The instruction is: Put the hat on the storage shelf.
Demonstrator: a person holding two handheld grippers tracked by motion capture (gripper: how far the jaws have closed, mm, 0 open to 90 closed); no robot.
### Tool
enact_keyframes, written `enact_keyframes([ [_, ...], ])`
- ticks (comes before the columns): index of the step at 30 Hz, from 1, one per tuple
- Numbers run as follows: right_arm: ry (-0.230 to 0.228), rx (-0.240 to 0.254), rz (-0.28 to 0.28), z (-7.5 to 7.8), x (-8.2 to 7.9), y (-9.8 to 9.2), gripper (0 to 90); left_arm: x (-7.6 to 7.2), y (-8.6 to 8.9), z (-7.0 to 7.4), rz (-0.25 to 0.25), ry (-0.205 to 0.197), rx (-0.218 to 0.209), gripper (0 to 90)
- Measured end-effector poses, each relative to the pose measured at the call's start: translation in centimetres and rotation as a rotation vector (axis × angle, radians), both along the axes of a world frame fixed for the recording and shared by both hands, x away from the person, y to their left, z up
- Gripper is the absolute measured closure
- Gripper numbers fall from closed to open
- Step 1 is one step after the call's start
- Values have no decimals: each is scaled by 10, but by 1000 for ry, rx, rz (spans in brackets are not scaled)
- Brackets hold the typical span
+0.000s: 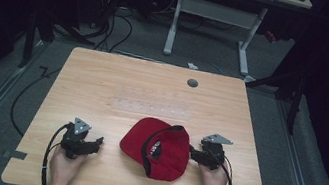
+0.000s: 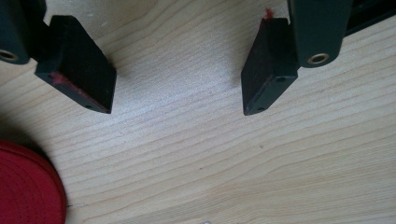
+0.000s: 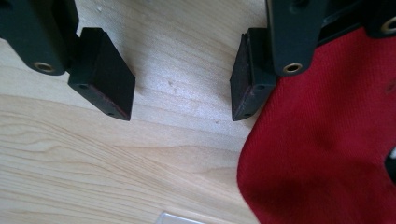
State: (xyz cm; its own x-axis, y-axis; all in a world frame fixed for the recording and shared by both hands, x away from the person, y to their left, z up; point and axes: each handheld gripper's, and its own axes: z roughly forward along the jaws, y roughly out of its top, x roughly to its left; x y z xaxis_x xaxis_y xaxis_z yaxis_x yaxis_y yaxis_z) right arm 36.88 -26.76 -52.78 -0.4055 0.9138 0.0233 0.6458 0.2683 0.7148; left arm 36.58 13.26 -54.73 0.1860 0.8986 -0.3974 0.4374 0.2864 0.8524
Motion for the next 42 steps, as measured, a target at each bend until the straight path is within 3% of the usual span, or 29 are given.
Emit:
enact_keyframes([
  [12, -58, 35, -9, 17, -16, -8, 409, 0, 0, 0, 4, 2, 1, 261],
  [17, -100, 91, 29, 27, -24, -8, 372, 0, 0, 0, 4, 2, 1, 261],
  [20, -105, 94, 49, 32, -25, -5, 360, 0, 0, 0, 4, 2, 1, 261],
  [33, -82, 89, 141, 43, -3, 24, 297, 1, 0, 0, 0, 3, 4, 251],
  [42, -32, 100, 193, 40, 20, 45, 291, 0, 0, 0, -1, 4, 4, 249],
])
